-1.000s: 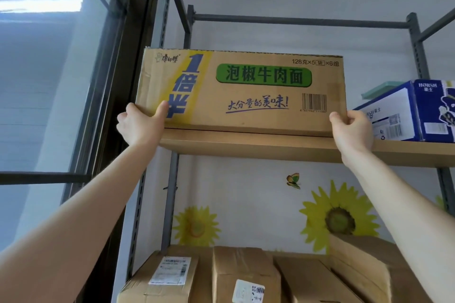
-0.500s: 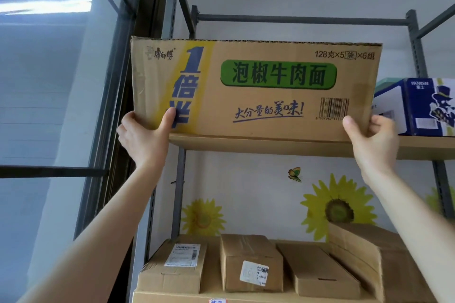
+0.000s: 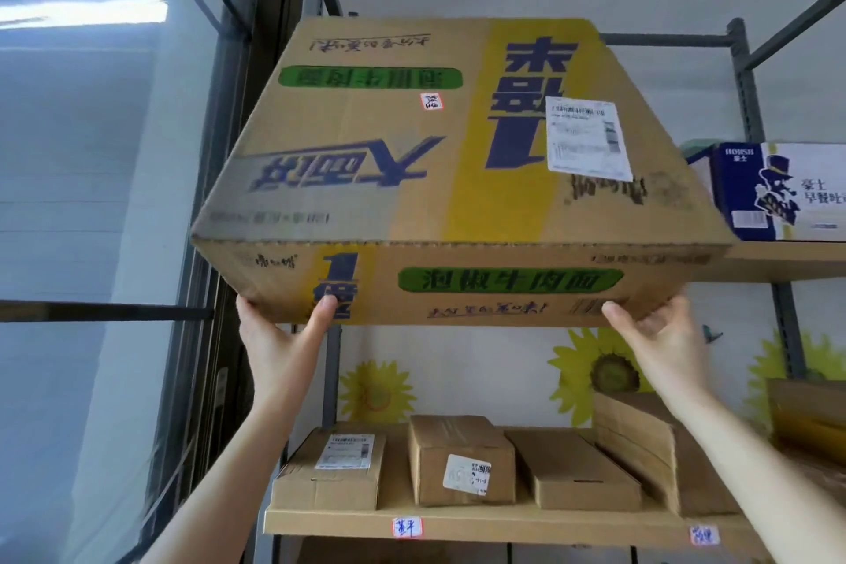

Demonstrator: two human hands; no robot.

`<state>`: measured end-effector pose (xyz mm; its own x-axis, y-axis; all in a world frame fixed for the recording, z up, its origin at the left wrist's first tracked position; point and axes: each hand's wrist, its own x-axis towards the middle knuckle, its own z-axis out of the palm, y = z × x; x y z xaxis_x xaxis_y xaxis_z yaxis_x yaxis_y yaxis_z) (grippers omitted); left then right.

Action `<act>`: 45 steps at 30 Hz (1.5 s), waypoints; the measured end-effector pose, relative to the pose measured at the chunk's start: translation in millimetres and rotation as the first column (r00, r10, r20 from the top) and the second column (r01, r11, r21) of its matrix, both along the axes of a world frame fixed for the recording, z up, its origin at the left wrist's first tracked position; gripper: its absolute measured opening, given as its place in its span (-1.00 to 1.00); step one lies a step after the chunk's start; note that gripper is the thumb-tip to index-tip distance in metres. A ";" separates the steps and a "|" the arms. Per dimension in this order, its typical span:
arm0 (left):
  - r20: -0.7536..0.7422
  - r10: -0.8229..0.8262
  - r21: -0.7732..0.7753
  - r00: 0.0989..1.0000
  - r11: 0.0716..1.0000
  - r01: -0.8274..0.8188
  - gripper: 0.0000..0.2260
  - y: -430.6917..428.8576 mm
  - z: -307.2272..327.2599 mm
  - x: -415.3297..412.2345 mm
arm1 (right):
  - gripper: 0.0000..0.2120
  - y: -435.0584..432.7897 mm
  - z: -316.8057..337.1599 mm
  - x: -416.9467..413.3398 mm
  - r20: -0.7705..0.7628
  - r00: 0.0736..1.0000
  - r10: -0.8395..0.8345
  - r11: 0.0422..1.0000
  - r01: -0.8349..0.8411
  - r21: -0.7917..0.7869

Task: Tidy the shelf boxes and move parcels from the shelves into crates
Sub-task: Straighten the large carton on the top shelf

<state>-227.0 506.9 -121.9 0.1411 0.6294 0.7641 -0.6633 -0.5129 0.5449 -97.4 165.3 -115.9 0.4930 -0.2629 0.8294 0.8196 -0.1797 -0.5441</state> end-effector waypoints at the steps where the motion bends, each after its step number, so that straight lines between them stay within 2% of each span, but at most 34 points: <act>1: -0.007 -0.014 0.019 1.000 1.000 0.014 -0.22 1.1 -7.9 0.8 | -0.58 -0.4 -6.9 1.6 -0.020 1.000 0.024 1.000 -0.024 -0.019; 6: -0.042 -0.071 0.031 0.997 0.997 0.073 -0.22 7.1 -37.3 7.6 | -0.50 4.3 -30.9 1.1 -0.058 0.991 0.123 0.988 -0.128 -0.082; 10: -0.074 -0.074 0.003 0.995 0.997 0.075 -0.20 14.1 -48.7 10.9 | -0.53 8.6 -42.6 3.0 -0.070 0.991 0.117 0.987 -0.124 -0.102; 21: -0.029 -0.048 0.023 0.998 0.999 0.048 -0.26 18.5 -42.8 11.2 | -0.50 11.5 -39.6 -3.8 -0.120 0.988 0.093 0.991 -0.103 -0.082; 27: -0.008 0.082 -0.010 0.997 0.997 -0.082 -0.32 12.7 -32.5 4.5 | -0.62 9.9 -32.6 -10.4 -0.037 0.996 0.087 0.996 -0.087 0.014; 32: 0.044 0.132 -0.110 0.990 0.986 -0.127 -0.13 -3.2 7.3 -10.4 | -0.70 12.9 -6.0 -23.4 0.089 0.994 0.059 0.977 -0.076 0.198; 37: 0.045 0.169 -0.082 0.985 0.983 -0.165 -0.34 1.9 47.3 -9.7 | -0.59 18.9 32.2 -24.5 0.132 0.987 0.093 0.928 -0.134 0.347; 41: 0.059 0.244 -0.065 0.968 0.968 -0.240 -0.49 7.9 64.3 -4.1 | -0.58 23.7 60.7 -18.4 0.150 0.989 -0.010 0.932 -0.046 0.359; 45: 0.151 0.102 -0.083 0.983 0.992 -0.090 -0.48 12.8 88.8 -3.4 | -0.66 27.2 87.7 -11.5 0.157 0.977 -0.145 0.951 0.094 0.295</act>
<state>-230.4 519.7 -33.1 -0.0392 0.6909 0.7219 -0.6925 -0.5396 0.4788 -108.9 192.5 -28.3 0.2977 -0.5485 0.7814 0.8883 -0.1406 -0.4372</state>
